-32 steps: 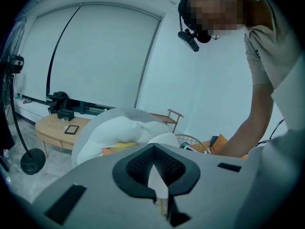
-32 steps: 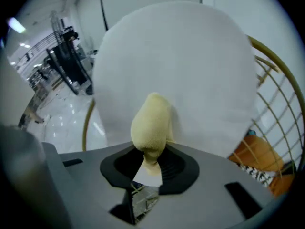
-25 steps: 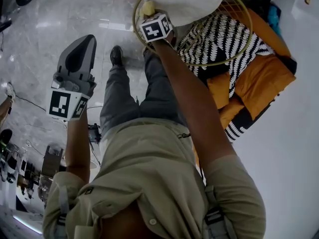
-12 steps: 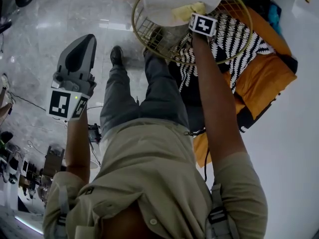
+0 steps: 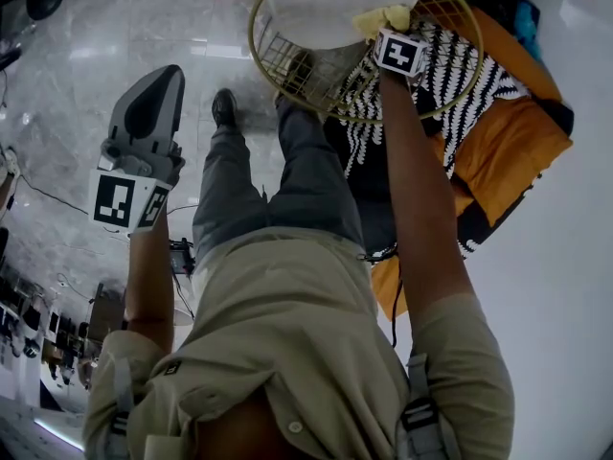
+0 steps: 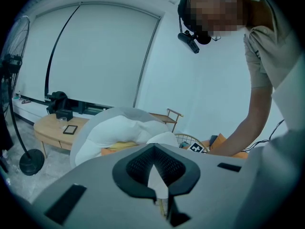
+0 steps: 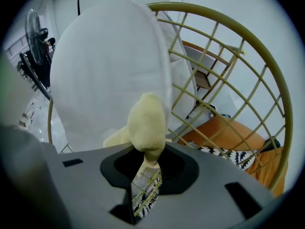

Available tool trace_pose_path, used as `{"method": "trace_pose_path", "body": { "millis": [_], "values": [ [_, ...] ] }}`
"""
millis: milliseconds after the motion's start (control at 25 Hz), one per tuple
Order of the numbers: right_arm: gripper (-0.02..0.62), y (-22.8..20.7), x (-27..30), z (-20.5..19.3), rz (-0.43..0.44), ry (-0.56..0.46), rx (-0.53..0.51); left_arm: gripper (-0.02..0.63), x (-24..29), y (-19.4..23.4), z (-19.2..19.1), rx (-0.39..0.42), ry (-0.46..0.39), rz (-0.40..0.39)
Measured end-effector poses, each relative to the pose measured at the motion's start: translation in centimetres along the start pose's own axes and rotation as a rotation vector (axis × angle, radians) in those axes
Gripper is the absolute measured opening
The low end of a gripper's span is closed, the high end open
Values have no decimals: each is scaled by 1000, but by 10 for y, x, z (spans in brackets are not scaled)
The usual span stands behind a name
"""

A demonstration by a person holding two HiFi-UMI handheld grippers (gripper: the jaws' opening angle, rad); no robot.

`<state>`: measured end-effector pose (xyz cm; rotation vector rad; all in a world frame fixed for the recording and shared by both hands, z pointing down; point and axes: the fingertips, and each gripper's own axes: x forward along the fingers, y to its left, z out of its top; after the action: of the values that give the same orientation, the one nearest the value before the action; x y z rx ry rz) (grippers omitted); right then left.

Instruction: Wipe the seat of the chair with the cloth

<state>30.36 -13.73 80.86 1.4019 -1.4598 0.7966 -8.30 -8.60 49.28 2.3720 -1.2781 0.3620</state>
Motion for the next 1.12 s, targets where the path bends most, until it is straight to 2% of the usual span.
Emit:
{"method": "trace_pose_path", "body": {
  "millis": [120,240,440,480,560,640,720,840,920,1120],
  "values": [
    [95,53,0,11,114,-47,-52,15,-4,2,-3,-3,5,6],
    [95,103,8,-7,155,32,-171,15,-7,5,-7,-10,6,13],
    [95,237,-6,-34,398,101,-403,15,-14,10,-15,-19,9,27],
    [95,254,-10,-37,424,103,-425,15,-15,11,-16,-19,11,30],
    [95,269,-12,-39,440,108,-400,15,-16,13,-16,-19,11,34],
    [95,268,-11,-37,431,111,-357,15,-16,15,-17,-21,10,36],
    [95,257,-7,-38,415,114,-360,15,-14,14,-16,-26,7,35],
    [95,217,6,-42,362,134,-343,15,-10,12,-16,-23,12,28],
    [95,172,20,-42,298,144,-284,15,-7,10,-15,-21,13,21],
    [95,30,34,-8,68,-6,-27,15,1,12,-12,-17,19,12]
  ]
}}
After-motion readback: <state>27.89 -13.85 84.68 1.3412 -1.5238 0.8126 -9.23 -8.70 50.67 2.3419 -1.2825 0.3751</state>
